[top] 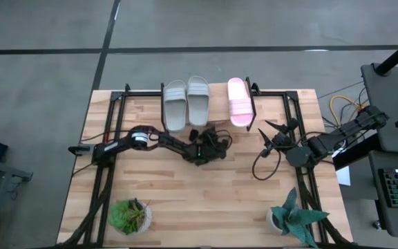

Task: Pick and place slides into the shelf
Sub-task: Put the pink slipper on the shelf

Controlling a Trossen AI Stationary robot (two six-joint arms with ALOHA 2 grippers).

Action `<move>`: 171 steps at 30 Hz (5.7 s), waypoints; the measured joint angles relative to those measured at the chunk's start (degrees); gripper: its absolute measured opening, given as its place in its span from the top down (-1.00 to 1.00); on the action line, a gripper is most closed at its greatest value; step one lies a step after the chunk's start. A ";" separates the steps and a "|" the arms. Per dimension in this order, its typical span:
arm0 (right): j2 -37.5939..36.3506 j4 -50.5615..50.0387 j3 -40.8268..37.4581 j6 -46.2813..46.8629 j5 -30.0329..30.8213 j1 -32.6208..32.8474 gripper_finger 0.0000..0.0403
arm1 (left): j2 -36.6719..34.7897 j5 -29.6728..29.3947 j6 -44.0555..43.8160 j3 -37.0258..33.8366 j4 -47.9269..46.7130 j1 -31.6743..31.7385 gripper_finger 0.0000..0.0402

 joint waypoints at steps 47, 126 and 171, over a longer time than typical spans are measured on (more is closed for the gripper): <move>-0.04 0.01 -0.98 -1.46 0.05 0.00 0.09 | -13.71 16.23 36.43 -34.49 44.89 -3.20 0.02; -0.04 0.04 -0.98 -1.46 0.04 0.00 0.09 | -13.16 33.98 35.36 -26.73 33.33 10.37 0.16; -0.05 0.01 -0.98 -1.45 0.00 0.00 0.09 | -14.75 34.63 35.41 -26.96 32.50 5.33 1.00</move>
